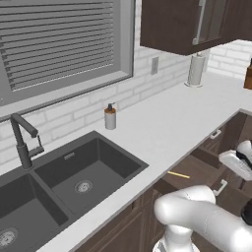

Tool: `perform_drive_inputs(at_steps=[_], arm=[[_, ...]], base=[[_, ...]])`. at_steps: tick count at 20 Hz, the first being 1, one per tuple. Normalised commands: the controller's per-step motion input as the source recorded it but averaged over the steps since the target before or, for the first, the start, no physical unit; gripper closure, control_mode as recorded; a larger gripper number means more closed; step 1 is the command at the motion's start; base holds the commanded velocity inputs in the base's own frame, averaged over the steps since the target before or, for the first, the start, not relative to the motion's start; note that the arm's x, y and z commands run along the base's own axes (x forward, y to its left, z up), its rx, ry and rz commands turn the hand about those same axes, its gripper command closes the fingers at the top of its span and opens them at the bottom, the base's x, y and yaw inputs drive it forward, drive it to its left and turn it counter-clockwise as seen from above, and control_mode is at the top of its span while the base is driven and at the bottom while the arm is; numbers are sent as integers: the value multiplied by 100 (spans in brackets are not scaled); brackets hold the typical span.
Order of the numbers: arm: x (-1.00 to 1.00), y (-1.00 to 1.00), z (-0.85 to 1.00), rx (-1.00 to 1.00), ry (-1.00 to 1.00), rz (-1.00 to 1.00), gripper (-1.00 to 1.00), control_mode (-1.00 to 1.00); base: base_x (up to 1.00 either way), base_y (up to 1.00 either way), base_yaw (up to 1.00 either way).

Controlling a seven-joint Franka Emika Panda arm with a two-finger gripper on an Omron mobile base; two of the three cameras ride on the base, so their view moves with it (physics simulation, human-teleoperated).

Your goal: Take a straw from the drawer in front and place it inside the glass cup on the dining counter.

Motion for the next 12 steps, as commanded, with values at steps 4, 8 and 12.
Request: perform_drive_inputs(at_steps=[4,8,12], arm=[[6,6,12,-24,-2,24,-100,-100],[25,18,1,-24,3,31,-100,-100],[27,23,0,-27,11,26,-100,-100]], base=[[0,0,0],[0,0,0],[0,0,0]])
